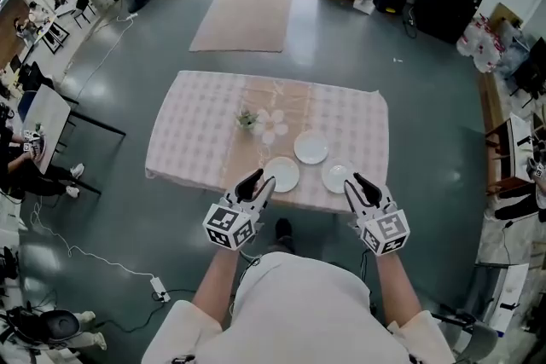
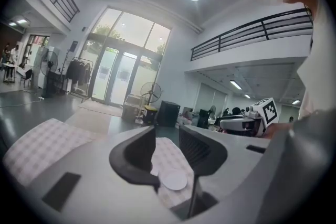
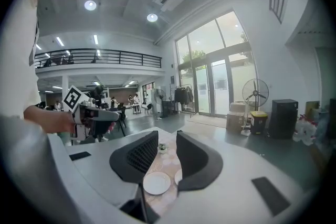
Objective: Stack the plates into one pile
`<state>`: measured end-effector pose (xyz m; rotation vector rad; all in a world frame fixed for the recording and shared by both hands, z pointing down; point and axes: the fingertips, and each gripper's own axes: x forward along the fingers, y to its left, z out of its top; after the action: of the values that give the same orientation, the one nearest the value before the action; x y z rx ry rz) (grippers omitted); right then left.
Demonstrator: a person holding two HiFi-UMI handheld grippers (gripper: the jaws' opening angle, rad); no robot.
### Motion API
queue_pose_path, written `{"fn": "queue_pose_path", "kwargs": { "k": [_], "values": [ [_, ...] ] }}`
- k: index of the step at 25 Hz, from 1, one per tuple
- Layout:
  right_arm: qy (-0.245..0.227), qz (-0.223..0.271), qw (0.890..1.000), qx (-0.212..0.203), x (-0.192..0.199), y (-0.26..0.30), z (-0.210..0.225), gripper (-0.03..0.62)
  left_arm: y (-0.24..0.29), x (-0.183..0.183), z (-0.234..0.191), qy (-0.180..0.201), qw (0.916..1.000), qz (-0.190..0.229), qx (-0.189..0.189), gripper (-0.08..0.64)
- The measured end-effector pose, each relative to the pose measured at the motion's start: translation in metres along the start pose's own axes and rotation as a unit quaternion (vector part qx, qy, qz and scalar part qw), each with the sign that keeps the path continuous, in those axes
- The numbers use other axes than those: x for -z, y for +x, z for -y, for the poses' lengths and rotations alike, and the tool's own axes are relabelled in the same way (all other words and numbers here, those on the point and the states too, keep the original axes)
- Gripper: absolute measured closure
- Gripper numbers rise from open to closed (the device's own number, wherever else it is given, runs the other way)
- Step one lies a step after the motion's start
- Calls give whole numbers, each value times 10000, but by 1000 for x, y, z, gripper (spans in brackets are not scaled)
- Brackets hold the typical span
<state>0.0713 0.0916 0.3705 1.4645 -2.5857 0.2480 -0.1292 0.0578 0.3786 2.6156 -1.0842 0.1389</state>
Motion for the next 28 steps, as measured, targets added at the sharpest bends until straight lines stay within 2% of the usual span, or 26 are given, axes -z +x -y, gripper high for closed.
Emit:
{"fn": "queue_pose_path", "kwargs": {
  "k": [11, 17, 24, 28],
  "values": [
    [225, -167, 9982, 532, -12, 78, 26, 465, 60, -30, -71, 28, 9982, -239, 557, 411],
    [349, -283, 9970, 635, -11, 93, 24, 465, 74, -32, -81, -8, 9963, -391, 771, 411],
    [397, -413, 9962, 661, -1, 89, 34, 465, 80, -19, -77, -201, 9961, -438, 735, 411],
    [384, -475, 9967, 537, 2, 94, 34, 465, 80, -11, -75, -266, 9966, -472, 613, 410]
  ]
}}
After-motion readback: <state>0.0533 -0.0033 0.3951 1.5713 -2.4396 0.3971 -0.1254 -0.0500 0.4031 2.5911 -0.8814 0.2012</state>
